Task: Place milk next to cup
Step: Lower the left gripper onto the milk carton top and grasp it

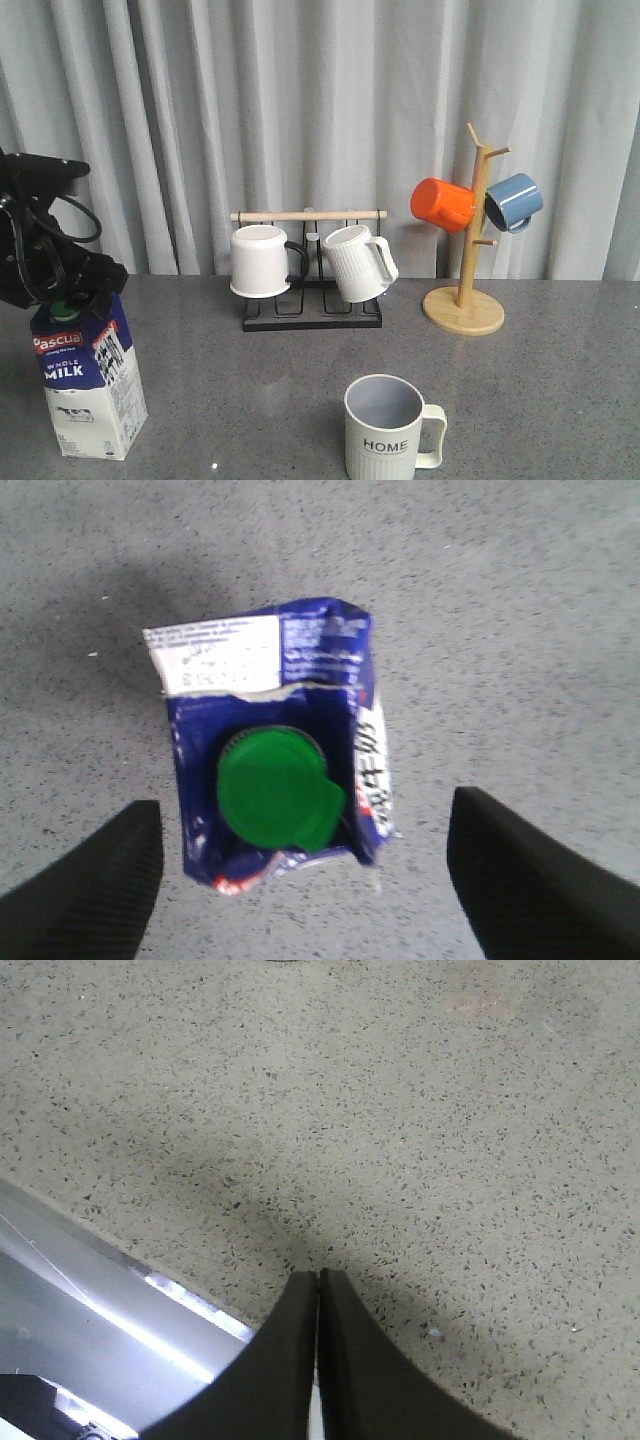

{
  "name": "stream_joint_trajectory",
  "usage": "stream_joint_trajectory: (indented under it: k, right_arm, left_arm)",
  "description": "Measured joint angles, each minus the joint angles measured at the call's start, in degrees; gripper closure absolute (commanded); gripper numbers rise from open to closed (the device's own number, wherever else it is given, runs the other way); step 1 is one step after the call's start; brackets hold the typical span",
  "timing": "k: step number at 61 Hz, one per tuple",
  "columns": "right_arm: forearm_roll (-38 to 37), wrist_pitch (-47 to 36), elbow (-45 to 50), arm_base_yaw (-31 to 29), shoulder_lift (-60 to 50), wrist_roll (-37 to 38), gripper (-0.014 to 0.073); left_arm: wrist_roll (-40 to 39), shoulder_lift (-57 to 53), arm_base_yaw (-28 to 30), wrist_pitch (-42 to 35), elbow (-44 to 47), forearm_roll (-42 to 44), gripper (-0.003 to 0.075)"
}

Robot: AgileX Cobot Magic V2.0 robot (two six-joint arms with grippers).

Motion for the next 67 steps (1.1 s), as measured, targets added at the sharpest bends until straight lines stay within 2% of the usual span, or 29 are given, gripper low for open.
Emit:
stream_joint_trajectory:
  k: [15,32,44,60,67]
  right_arm:
    - [0.0,0.1,0.0,0.0,0.0,0.0,0.0601]
    - [0.0,0.1,0.0,0.0,0.0,0.0,0.0601]
    - [0.0,0.2,0.0,0.0,0.0,0.0,0.0601]
    - [0.0,0.2,0.0,0.0,0.0,0.0,0.0601]
    - [0.0,0.2,0.0,0.0,0.0,0.0,0.0601]
  left_arm:
    - [-0.4,2.7,0.0,-1.7,0.0,1.3,0.0158]
    - [-0.4,6.3,0.0,-2.6,0.0,1.3,0.0218]
    - [-0.5,7.2,0.0,-2.6,0.0,1.3,0.0321]
    - [-0.6,7.2,0.0,-2.4,0.0,1.2,0.0512]
    - [-0.6,6.8,0.0,-1.6,0.0,1.3,0.0570]
